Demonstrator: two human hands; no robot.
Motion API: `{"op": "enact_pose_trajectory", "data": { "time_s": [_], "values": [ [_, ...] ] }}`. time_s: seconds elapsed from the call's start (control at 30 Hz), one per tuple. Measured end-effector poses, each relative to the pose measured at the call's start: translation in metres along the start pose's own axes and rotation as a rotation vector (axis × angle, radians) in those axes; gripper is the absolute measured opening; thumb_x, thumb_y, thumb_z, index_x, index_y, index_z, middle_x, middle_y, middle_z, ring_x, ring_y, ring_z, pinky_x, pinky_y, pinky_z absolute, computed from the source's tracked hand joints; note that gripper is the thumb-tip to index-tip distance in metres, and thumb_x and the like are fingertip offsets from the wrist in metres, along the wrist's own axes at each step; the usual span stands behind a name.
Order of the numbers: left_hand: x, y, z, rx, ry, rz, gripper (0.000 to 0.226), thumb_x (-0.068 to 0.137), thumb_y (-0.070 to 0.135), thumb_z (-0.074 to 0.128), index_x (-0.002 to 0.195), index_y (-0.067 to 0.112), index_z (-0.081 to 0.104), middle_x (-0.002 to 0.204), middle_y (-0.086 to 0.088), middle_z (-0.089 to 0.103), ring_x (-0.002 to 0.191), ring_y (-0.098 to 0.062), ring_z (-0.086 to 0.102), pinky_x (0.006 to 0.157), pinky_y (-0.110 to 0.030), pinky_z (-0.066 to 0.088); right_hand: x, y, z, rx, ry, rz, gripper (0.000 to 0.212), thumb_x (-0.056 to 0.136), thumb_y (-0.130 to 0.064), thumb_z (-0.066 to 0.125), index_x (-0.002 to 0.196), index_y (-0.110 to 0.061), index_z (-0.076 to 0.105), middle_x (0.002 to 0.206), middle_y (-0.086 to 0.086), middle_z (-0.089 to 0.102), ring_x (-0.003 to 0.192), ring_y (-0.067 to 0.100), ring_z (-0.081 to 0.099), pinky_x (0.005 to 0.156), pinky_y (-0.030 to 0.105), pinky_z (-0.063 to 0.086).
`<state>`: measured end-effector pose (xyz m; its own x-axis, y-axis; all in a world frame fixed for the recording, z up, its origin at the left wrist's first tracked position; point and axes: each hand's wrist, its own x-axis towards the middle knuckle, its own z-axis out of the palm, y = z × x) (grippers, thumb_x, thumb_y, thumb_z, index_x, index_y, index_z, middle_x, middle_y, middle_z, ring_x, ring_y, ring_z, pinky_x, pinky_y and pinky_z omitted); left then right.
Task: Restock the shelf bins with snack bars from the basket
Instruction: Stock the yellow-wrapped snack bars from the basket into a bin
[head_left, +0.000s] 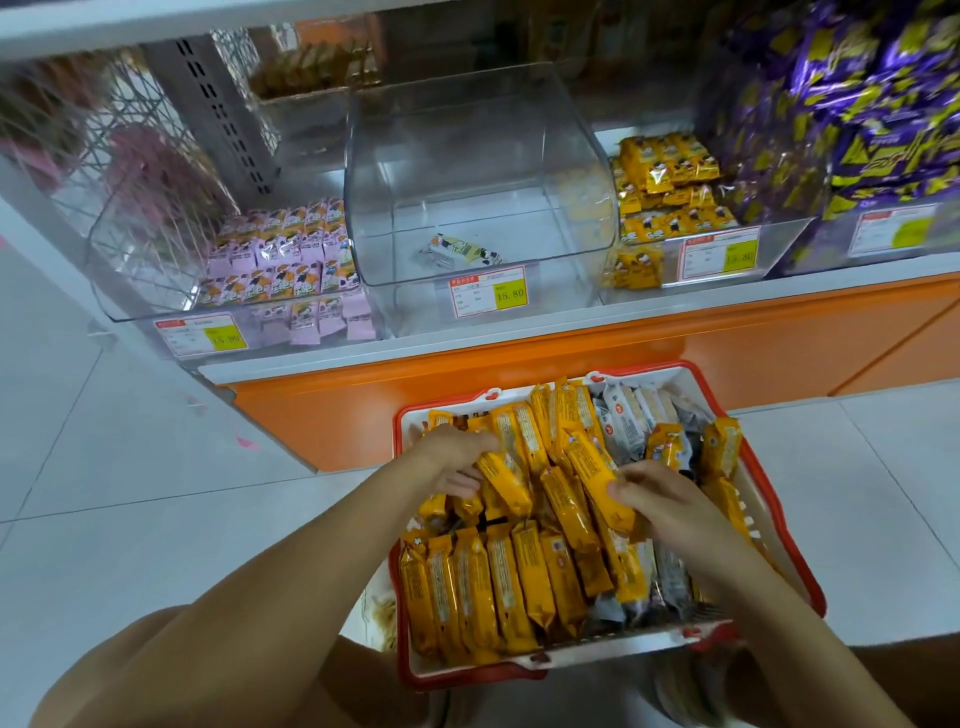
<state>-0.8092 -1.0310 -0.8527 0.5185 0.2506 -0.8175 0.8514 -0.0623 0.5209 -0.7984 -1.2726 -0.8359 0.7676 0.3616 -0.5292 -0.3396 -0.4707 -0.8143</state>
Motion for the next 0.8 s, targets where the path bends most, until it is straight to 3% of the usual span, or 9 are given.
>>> {"op": "enact_pose_trajectory", "data": {
  "time_s": [0.07,0.13,0.2,0.27,0.33,0.43,0.57,0.7,0.8],
  "values": [
    [-0.011,0.01,-0.001,0.014,-0.071,0.021,0.054,0.083,0.03,0.071,0.125,0.002,0.052,0.119,-0.016,0.059,0.095,-0.022,0.064,0.079,-0.029,0.056,0.001,-0.002,-0.002,0.087,0.029,-0.045,0.03,0.094,-0.027,0.059,0.122,-0.019,0.055,0.117,-0.007,0.053,0.108,0.011,0.051,0.081,0.023,0.042],
    [-0.026,0.02,0.001,-0.079,-0.158,0.079,0.037,0.083,0.02,0.072,0.114,0.006,0.058,0.111,-0.014,0.061,0.093,-0.021,0.064,0.086,-0.031,0.054,0.002,-0.004,-0.004,0.127,0.06,-0.104,0.037,0.092,-0.027,0.061,0.128,-0.022,0.052,0.123,-0.008,0.051,0.115,0.01,0.047,0.094,0.027,0.038],
    [-0.04,0.026,0.006,-0.173,-0.252,0.148,0.013,0.085,0.012,0.068,0.096,0.01,0.061,0.099,-0.008,0.065,0.089,-0.019,0.066,0.089,-0.032,0.052,0.001,-0.007,-0.003,0.145,0.084,-0.172,0.035,0.089,-0.026,0.066,0.121,-0.029,0.054,0.123,-0.013,0.051,0.12,0.007,0.045,0.096,0.025,0.037],
    [-0.054,0.032,0.011,-0.244,-0.323,0.198,0.002,0.087,0.008,0.063,0.087,0.01,0.062,0.086,-0.005,0.068,0.082,-0.017,0.068,0.083,-0.03,0.054,0.001,-0.011,-0.001,0.134,0.108,-0.239,0.033,0.085,-0.024,0.07,0.112,-0.035,0.055,0.117,-0.02,0.054,0.119,0.004,0.048,0.09,0.017,0.038],
    [-0.063,0.037,0.015,-0.285,-0.382,0.238,0.004,0.088,0.008,0.062,0.086,0.011,0.063,0.084,-0.007,0.072,0.079,-0.017,0.07,0.081,-0.03,0.056,-0.001,-0.016,0.0,0.158,0.135,-0.282,0.034,0.081,-0.023,0.074,0.108,-0.036,0.057,0.116,-0.019,0.059,0.118,0.004,0.052,0.091,0.018,0.043],
    [-0.069,0.046,0.02,-0.356,-0.417,0.282,0.02,0.079,0.014,0.066,0.098,0.01,0.065,0.098,-0.014,0.072,0.086,-0.022,0.071,0.081,-0.032,0.057,-0.004,-0.02,-0.003,0.155,0.222,-0.367,0.038,0.074,-0.038,0.073,0.11,-0.037,0.06,0.115,-0.019,0.065,0.113,0.001,0.057,0.099,0.034,0.047],
    [-0.072,0.054,0.023,-0.457,-0.343,0.331,0.035,0.069,0.014,0.07,0.103,0.007,0.065,0.1,-0.013,0.073,0.088,-0.022,0.071,0.082,-0.032,0.057,-0.006,-0.03,-0.01,0.121,0.224,-0.446,0.031,0.081,-0.038,0.068,0.111,-0.039,0.061,0.113,-0.022,0.065,0.11,0.003,0.059,0.094,0.037,0.05],
    [-0.078,0.063,0.025,-0.501,-0.292,0.412,0.036,0.072,0.014,0.069,0.107,0.005,0.064,0.104,-0.009,0.072,0.094,-0.021,0.07,0.086,-0.033,0.055,-0.004,-0.045,-0.021,0.153,0.137,-0.506,0.027,0.09,-0.019,0.062,0.115,-0.028,0.06,0.113,-0.018,0.066,0.108,0.0,0.06,0.093,0.028,0.052],
    [-0.086,0.076,0.027,-0.476,-0.218,0.551,0.041,0.073,0.021,0.069,0.109,0.002,0.064,0.104,-0.01,0.071,0.095,-0.021,0.066,0.089,-0.032,0.054,-0.007,-0.064,-0.025,0.064,0.112,-0.583,0.041,0.081,-0.039,0.067,0.12,-0.036,0.054,0.11,-0.027,0.063,0.104,-0.005,0.059,0.084,0.013,0.049]
  ]
}}
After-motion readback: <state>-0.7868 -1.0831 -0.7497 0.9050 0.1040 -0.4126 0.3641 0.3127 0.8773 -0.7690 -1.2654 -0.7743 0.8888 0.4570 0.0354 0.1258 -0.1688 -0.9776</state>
